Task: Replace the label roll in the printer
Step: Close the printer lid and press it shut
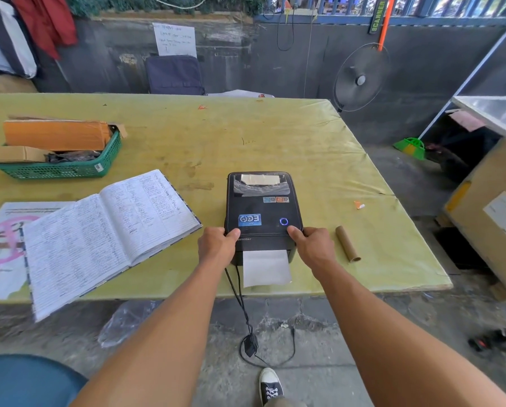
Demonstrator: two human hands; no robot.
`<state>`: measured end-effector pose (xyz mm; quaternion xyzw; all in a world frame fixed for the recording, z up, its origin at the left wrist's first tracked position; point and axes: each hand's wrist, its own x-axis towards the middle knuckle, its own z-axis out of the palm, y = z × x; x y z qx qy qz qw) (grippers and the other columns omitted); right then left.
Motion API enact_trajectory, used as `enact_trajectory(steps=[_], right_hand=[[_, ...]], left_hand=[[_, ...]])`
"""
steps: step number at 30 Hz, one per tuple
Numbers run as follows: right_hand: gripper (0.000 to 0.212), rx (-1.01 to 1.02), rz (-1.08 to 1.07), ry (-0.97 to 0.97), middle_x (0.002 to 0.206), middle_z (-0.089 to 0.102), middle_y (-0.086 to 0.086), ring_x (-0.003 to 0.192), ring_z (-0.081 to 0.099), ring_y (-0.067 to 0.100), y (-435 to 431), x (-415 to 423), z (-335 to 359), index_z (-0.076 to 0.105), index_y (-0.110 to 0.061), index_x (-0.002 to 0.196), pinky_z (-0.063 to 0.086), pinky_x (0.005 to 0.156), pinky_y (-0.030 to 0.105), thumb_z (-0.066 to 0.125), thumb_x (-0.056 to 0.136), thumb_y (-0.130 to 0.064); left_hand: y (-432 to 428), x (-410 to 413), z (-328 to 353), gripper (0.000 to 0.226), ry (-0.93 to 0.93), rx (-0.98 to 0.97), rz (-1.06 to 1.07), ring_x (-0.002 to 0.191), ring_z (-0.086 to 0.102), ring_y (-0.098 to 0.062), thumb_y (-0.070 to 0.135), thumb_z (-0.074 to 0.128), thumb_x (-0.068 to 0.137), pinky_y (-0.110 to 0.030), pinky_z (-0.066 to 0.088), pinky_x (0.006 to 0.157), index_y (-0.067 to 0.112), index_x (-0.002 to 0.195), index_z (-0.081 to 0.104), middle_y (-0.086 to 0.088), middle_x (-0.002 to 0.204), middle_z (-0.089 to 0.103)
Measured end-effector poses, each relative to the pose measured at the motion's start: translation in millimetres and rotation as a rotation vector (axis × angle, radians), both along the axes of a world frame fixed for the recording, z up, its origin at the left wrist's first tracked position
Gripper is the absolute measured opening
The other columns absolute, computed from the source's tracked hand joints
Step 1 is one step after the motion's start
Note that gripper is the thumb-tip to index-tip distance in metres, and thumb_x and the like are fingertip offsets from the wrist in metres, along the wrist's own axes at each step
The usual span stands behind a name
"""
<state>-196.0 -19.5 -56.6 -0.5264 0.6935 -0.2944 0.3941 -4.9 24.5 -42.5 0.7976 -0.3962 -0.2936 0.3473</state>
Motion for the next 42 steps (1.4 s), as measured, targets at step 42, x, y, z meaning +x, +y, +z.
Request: enact_trajectory(steps=[42], right_hand=[[0.040, 0.033, -0.018, -0.071, 0.052, 0.057, -0.002, 0.060, 0.073, 0.023, 1, 0, -11, 0.061, -0.016, 0.077, 0.041, 0.052, 0.031, 0.061, 0.090, -0.054]], left_hand=[[-15, -2, -1, 0.050, 0.185, 0.140, 0.081, 0.111, 0.064, -0.035, 0.028, 0.063, 0.093, -0.048, 0.053, 0.094, -0.002, 0.132, 0.052, -0.018, 0.129, 0.062]])
